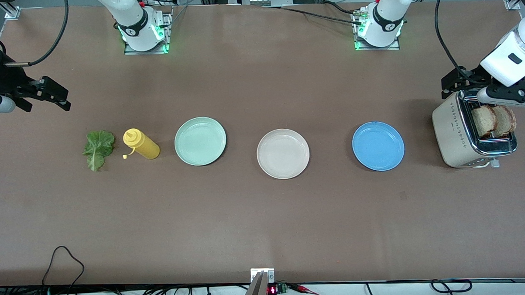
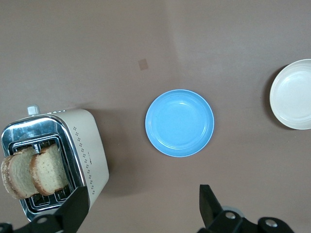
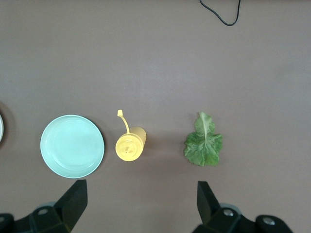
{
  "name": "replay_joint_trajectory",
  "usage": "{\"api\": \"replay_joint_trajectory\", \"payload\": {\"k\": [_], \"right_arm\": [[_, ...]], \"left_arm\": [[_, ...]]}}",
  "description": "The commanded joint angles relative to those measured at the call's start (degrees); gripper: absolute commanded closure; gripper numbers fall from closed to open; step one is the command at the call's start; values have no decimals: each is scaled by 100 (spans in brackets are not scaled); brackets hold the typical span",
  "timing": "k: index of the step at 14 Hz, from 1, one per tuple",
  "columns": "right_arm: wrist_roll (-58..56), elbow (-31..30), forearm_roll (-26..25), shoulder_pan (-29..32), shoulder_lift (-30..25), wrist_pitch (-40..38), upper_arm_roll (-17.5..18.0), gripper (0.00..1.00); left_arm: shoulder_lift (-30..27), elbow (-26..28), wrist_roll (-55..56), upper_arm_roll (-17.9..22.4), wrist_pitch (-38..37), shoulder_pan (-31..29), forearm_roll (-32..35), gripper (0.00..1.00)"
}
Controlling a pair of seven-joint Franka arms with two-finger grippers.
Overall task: Make sandwich in beige plate with both arms
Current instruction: 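Move the left gripper to the bread slices in the toaster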
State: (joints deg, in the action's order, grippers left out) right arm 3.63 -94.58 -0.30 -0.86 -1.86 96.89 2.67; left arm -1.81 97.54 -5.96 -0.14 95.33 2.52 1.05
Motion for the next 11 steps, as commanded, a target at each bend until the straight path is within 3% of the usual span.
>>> {"api": "replay_joint_trajectory", "payload": {"k": [1, 11], "right_arm": [[59, -61, -41, -10, -51, -3, -3, 0], [59, -61, -41, -10, -42, -3, 6, 0]], "left_arm": [[76, -192, 16, 5, -146, -23, -35, 0], [207, -271, 34, 49, -488, -14, -44, 0]]}}
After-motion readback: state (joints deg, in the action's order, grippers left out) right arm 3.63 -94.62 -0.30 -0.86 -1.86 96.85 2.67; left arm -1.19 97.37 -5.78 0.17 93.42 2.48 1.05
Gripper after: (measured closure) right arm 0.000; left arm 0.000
